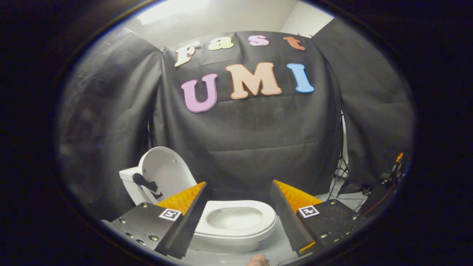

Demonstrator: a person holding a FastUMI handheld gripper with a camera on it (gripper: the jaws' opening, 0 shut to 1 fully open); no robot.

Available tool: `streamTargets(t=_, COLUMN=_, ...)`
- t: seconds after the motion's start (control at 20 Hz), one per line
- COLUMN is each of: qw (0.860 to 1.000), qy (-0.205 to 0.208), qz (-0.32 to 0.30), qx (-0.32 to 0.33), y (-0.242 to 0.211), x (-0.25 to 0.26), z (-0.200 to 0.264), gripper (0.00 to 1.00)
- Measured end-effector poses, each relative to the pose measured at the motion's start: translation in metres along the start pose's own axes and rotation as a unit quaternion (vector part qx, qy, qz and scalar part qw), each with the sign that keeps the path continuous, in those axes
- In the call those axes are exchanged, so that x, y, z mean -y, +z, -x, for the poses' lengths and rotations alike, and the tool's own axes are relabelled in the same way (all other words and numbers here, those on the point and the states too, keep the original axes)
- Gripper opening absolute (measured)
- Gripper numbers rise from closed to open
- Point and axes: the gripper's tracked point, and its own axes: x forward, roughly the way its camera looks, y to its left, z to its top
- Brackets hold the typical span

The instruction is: Open the toilet lid.

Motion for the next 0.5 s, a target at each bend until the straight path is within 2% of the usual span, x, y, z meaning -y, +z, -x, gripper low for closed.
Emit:
streamTargets(t=0.15, qw=1.000, qy=0.004, qz=0.022, qx=-0.008, y=-0.008, x=-0.005, z=-0.004, gripper=0.99)
streamTargets(t=0.3, qw=1.000, qy=0.004, qz=0.002, qx=0.005, y=0.004, x=-0.003, z=-0.014, gripper=0.99)
streamTargets(t=0.5, qw=1.000, qy=-0.005, qz=0.008, qx=0.013, y=0.008, x=0.007, z=-0.022, gripper=0.99)
